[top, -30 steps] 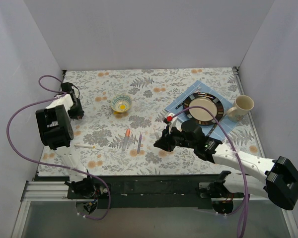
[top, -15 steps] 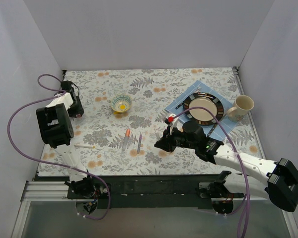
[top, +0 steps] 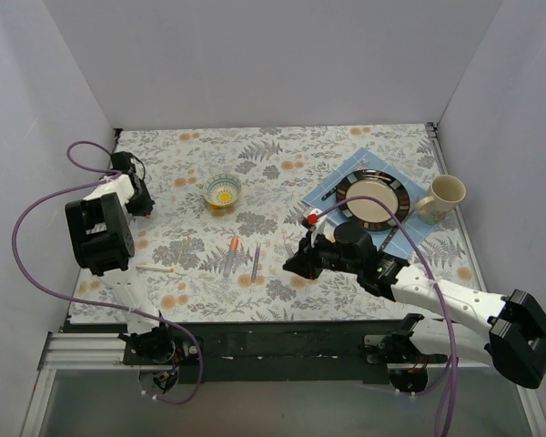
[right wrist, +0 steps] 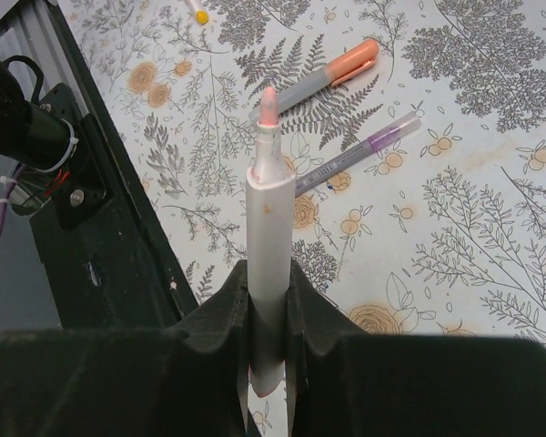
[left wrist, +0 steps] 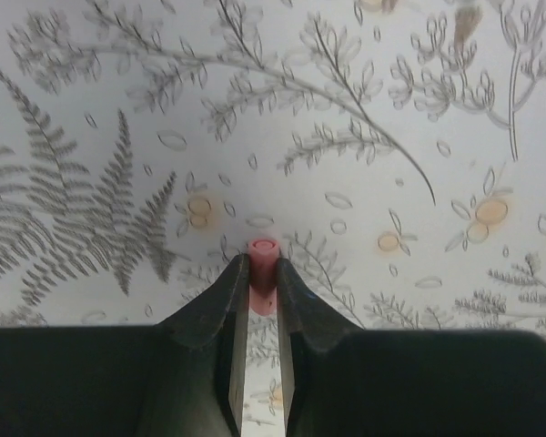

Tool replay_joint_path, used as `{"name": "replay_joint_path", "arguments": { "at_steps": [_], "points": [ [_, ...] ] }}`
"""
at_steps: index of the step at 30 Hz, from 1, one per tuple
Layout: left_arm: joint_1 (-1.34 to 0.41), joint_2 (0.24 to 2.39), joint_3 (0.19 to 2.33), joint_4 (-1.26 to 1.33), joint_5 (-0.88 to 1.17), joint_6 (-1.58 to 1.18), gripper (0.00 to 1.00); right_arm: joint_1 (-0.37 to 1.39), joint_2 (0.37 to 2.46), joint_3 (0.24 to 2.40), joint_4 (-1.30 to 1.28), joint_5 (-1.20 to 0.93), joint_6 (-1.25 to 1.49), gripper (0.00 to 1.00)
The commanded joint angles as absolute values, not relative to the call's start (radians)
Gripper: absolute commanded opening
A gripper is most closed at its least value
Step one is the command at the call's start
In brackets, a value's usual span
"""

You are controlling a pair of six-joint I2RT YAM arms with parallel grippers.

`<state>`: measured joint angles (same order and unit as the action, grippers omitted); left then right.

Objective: Insert the pens into the pen caps

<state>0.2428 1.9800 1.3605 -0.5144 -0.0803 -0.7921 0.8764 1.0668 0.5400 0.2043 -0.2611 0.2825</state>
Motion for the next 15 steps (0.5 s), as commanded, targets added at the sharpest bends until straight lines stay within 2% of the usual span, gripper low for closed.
{"name": "replay_joint_path", "arguments": {
  "at_steps": [1, 8, 11, 15],
  "points": [
    [0.213, 1.852, 1.218, -0.517, -0.002, -0.847, 0.00, 0.867, 1.088, 0.561, 0.196, -0.255, 0.285, 0.01],
    [0.157, 1.600, 1.050, -0.471, 0.172, -0.949, 0.00, 0.862, 1.095, 0.577, 0.190, -0.264, 0.342, 0.01],
    [0.091, 1.455, 0.999, -0.428, 0.266, -1.011, 0.00, 0.864, 1.100, 0.551, 0.284, -0.313, 0.391, 0.01],
    [-0.084, 1.255, 0.882, -0.240, 0.412, -1.162, 0.00, 0.864, 1.149, 0.532, 0.405, -0.385, 0.463, 0.01]
  ]
}}
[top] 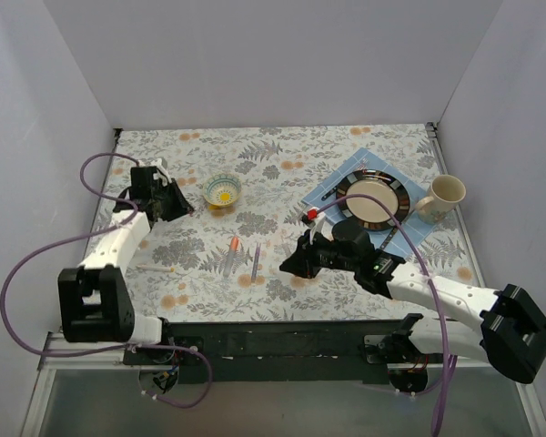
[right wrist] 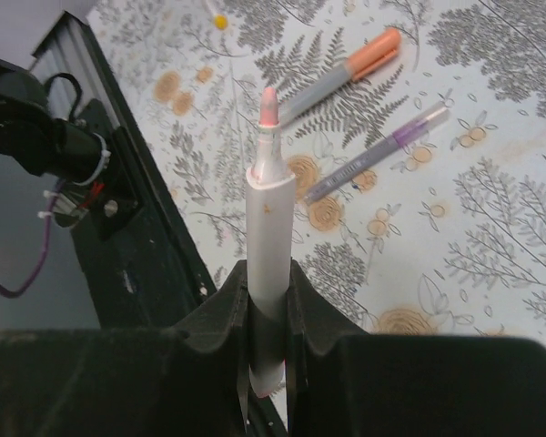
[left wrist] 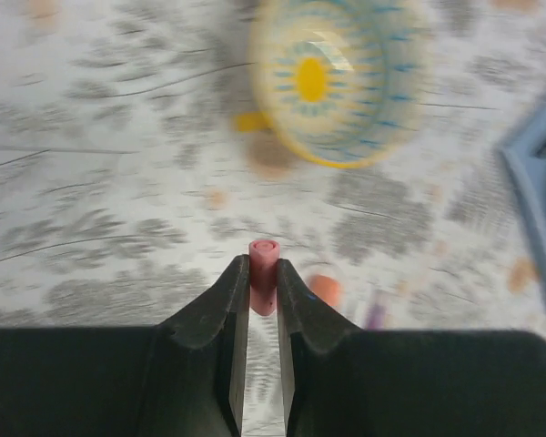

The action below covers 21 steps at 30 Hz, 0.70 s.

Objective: Insert the pens into the pen caps

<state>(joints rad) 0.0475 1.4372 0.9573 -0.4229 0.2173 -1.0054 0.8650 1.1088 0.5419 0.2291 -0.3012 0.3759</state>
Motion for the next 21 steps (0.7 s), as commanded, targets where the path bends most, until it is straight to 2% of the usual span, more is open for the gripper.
{"name": "replay_joint_path", "arguments": {
  "at_steps": [1, 5, 14, 21],
  "points": [
    [-0.109, 1.189, 0.861, -0.192, 0.440, -1.236, 0.00, 0.864, 1.160, 0.529, 0.463, -0.396, 0.472, 0.01],
    [-0.244, 1.046, 0.718, 0.151, 0.514, -1.432, 0.00, 0.868, 1.213, 0.505, 0.645, -0.448, 0.546, 0.01],
    [-0.419, 0.936, 0.482, 0.630, 0.509, -1.629, 0.00, 0.899, 1.321, 0.512, 0.859, -0.469, 0.656, 0.01],
    [-0.480, 0.953, 0.426, 0.773, 0.505, -1.620, 0.00, 0.914, 1.371, 0.548, 0.899, -0.451, 0.684, 0.01]
  ]
}}
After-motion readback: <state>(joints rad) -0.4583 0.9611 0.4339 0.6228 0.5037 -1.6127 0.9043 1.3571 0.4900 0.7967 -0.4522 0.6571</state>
